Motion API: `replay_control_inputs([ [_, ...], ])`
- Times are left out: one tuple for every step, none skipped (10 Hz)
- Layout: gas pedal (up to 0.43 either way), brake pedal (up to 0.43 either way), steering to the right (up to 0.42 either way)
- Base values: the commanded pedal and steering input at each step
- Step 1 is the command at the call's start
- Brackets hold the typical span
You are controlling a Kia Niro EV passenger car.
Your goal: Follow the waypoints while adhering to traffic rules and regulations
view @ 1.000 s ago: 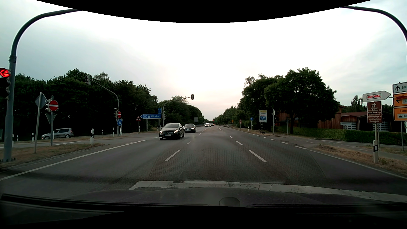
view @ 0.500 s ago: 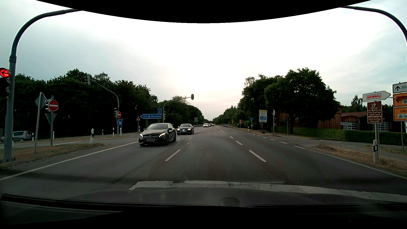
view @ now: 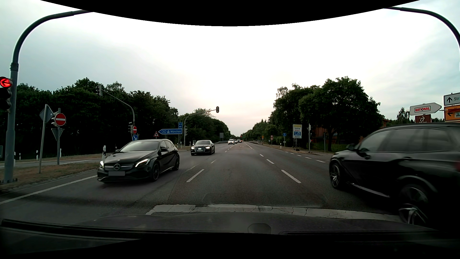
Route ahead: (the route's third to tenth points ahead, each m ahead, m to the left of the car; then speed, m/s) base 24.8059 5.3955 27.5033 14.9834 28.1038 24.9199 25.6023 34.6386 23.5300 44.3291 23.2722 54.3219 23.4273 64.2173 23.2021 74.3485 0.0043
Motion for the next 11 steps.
replay_control_inputs([
  [0.0,0.232,-0.001],
  [0.0,0.232,-0.001],
  [0.0,0.232,-0.001],
  [0.0,0.232,-0.001],
  [0.0,0.232,-0.001],
  [0.0,0.232,-0.001],
  [0.0,0.232,-0.001],
  [0.0,0.232,-0.001],
  [0.0,0.232,-0.001],
  [0.0,0.232,-0.001],
  [0.0,0.232,-0.001],
])
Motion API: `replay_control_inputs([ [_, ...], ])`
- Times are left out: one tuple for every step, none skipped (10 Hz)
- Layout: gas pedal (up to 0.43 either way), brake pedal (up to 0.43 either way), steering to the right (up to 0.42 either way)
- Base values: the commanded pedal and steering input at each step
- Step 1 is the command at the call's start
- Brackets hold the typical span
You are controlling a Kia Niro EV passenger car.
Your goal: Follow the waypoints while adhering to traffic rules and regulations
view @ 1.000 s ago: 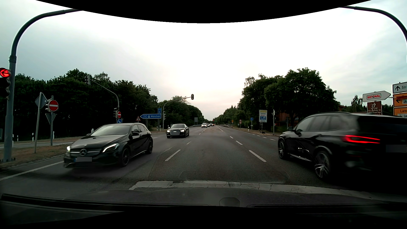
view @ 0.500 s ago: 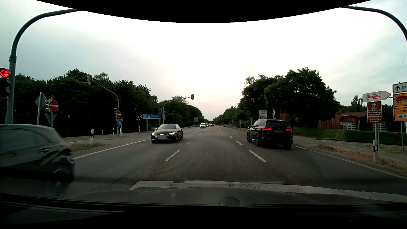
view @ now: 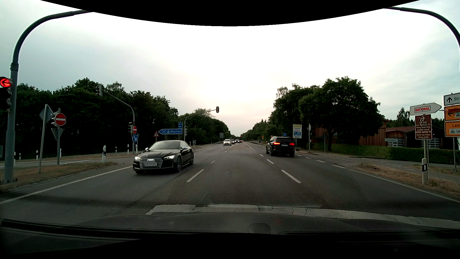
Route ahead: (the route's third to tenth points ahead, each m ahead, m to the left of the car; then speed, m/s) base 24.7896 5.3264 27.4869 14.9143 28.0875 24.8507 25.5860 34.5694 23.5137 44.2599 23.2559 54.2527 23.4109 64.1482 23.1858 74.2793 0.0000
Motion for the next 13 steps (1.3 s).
replay_control_inputs([
  [0.0,0.232,-0.001],
  [0.0,0.232,-0.001],
  [0.0,0.232,-0.001],
  [0.0,0.232,-0.001],
  [0.0,0.232,-0.001],
  [0.0,0.232,-0.001],
  [0.0,0.232,-0.001],
  [0.0,0.232,-0.001],
  [0.0,0.232,-0.001],
  [0.0,0.232,-0.001],
  [0.0,0.232,-0.001],
  [0.0,0.232,-0.001],
  [0.0,0.232,-0.001],
])
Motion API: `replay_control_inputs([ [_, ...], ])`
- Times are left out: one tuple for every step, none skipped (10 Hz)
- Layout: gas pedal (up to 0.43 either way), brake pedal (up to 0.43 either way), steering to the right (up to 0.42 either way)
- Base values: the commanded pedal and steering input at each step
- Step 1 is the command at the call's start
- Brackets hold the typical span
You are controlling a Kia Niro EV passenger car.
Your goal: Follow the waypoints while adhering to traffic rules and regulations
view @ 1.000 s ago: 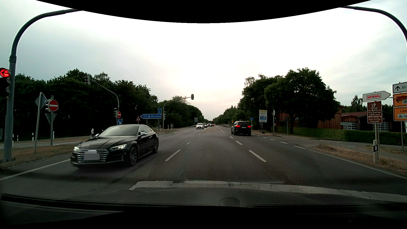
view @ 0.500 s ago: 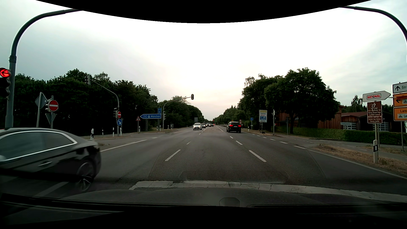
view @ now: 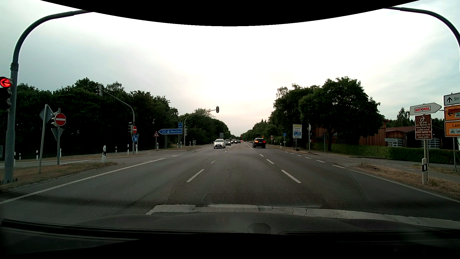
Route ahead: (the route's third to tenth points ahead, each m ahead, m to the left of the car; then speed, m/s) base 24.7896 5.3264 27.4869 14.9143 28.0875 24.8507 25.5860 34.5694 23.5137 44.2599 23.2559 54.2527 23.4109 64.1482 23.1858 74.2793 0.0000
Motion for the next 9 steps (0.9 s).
replay_control_inputs([
  [0.0,0.232,-0.001],
  [0.0,0.232,-0.001],
  [0.0,0.232,-0.001],
  [0.0,0.232,-0.001],
  [0.0,0.232,-0.001],
  [0.0,0.232,-0.001],
  [0.0,0.232,-0.001],
  [0.0,0.232,-0.001],
  [0.0,0.232,-0.001],
])
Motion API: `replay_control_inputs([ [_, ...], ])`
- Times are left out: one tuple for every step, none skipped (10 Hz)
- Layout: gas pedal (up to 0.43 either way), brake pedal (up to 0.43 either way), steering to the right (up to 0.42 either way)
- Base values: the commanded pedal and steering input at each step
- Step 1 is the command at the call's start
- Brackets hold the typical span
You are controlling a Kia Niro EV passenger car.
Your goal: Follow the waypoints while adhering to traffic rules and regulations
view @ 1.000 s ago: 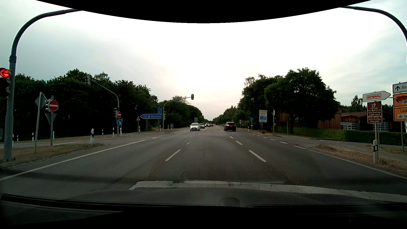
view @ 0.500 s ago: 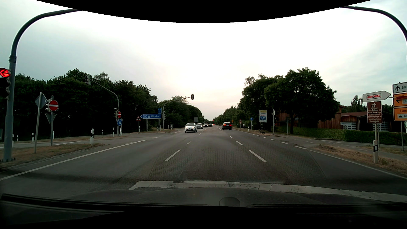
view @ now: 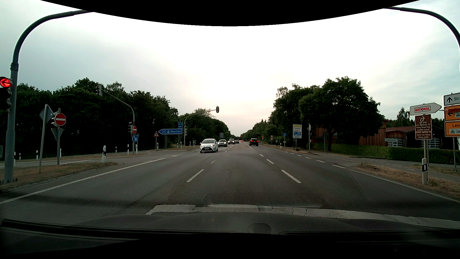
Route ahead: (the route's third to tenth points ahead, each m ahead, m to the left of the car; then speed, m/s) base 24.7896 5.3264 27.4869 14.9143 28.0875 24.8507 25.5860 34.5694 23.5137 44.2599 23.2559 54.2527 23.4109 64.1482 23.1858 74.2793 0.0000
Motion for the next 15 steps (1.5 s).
replay_control_inputs([
  [0.0,0.232,-0.001],
  [0.0,0.232,-0.001],
  [0.0,0.232,-0.001],
  [0.0,0.232,-0.001],
  [0.0,0.232,-0.001],
  [0.0,0.232,-0.001],
  [0.0,0.232,-0.001],
  [0.0,0.232,-0.001],
  [0.0,0.232,-0.001],
  [0.0,0.232,-0.001],
  [0.0,0.232,-0.001],
  [0.0,0.232,-0.001],
  [0.0,0.232,-0.001],
  [0.0,0.232,-0.001],
  [0.0,0.232,-0.001],
])
